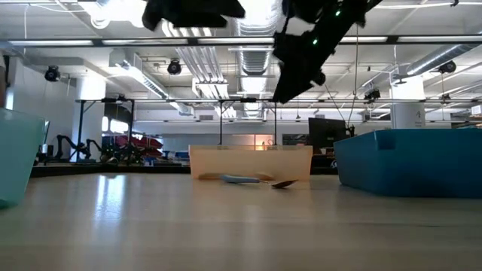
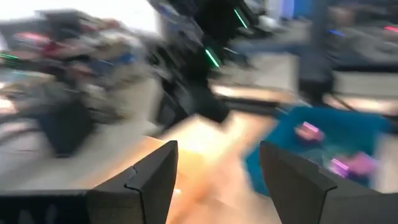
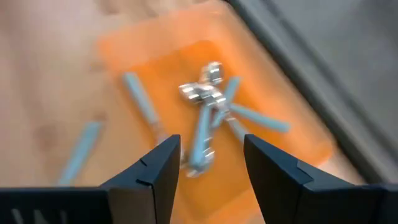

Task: Sort silverware by color (type)
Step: Put the blue spoon into the orange bin, then adjust the orange bin

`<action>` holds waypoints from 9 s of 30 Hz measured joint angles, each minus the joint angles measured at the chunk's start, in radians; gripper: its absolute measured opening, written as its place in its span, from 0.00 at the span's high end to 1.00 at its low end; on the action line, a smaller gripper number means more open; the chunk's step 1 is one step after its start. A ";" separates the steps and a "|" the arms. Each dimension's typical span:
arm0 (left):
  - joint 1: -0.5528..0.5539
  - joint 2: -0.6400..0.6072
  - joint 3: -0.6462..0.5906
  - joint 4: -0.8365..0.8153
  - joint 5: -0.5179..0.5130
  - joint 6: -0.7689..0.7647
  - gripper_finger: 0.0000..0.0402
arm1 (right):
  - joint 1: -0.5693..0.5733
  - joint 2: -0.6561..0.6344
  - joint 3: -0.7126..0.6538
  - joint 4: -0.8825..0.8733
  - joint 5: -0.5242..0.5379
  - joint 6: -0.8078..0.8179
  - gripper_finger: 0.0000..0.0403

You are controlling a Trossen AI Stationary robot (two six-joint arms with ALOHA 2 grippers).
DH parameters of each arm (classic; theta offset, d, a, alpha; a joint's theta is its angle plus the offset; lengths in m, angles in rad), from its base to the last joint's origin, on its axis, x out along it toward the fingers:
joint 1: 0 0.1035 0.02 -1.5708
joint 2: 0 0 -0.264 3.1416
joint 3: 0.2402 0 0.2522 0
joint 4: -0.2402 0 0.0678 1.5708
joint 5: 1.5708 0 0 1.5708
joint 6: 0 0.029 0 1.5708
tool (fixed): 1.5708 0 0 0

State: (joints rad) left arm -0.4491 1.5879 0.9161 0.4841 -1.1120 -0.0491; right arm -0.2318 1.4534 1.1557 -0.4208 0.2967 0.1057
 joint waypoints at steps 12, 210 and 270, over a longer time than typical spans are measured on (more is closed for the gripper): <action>0.265 0.000 0.000 -0.330 0.780 -0.117 0.48 | 0.078 -0.173 0.000 -0.333 -0.297 0.191 0.63; 0.192 -0.031 -0.025 0.153 0.447 -0.039 0.61 | 0.128 -0.109 -0.217 0.651 0.071 -0.237 0.97; 0.071 -0.379 -0.026 -0.627 0.390 -0.357 0.64 | -0.316 0.379 0.063 0.281 0.063 -0.098 0.72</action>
State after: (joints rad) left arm -0.3779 1.2087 0.8898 -0.1425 -0.7223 -0.4057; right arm -0.5479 1.8325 1.2182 -0.1394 0.3599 0.0078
